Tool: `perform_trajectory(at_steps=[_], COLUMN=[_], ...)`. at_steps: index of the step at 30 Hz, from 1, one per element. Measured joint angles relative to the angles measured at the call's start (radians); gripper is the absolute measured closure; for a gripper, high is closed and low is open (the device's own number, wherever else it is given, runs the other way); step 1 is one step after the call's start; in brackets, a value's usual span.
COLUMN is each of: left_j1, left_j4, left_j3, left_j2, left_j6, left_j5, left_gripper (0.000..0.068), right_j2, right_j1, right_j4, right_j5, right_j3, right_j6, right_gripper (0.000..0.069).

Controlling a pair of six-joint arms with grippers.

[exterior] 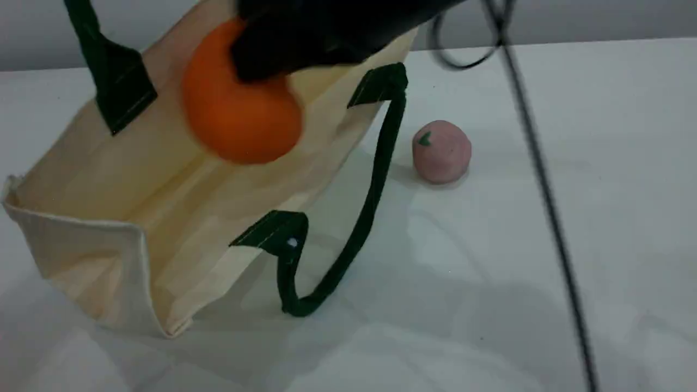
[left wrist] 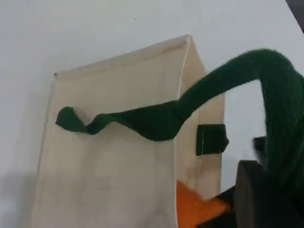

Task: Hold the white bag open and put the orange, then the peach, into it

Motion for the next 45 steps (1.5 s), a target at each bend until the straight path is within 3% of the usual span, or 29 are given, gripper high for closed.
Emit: perform_trajectory(at_steps=[10, 22, 26, 33, 35, 39, 45], left_j1=[0.000, 0.000, 0.000, 0.000, 0.000, 0.000, 0.000], left_j4=[0.000, -0.058, -0.058, -0.056, -0.054, -0.047, -0.027], left_j3=[0.000, 0.000, -0.001, -0.001, -0.001, -0.001, -0.001], left_j2=[0.000, 0.000, 0.000, 0.000, 0.000, 0.000, -0.001], left_j6=[0.000, 0.027, 0.027, 0.026, 0.026, 0.026, 0.028], left_j5=[0.001, 0.005, 0.005, 0.009, 0.009, 0.009, 0.009], left_gripper=[0.0615, 0.0615, 0.0615, 0.0615, 0.0615, 0.0615, 0.0615], right_j2=[0.247, 0.299, 0.299, 0.282, 0.262, 0.200, 0.054], right_j1=[0.067, 0.067, 0.067, 0.066, 0.066, 0.065, 0.005], right_j4=[-0.005, -0.003, -0.003, -0.005, -0.005, -0.030, -0.270], right_j5=[-0.032, -0.069, -0.068, -0.064, -0.064, -0.064, -0.091], right_j3=[-0.203, -0.254, -0.254, -0.252, -0.251, -0.250, -0.188], right_j6=[0.000, 0.002, 0.002, 0.000, 0.000, 0.000, 0.155], right_gripper=[0.0656, 0.0643, 0.0547, 0.0146, 0.0078, 0.0049, 0.0113])
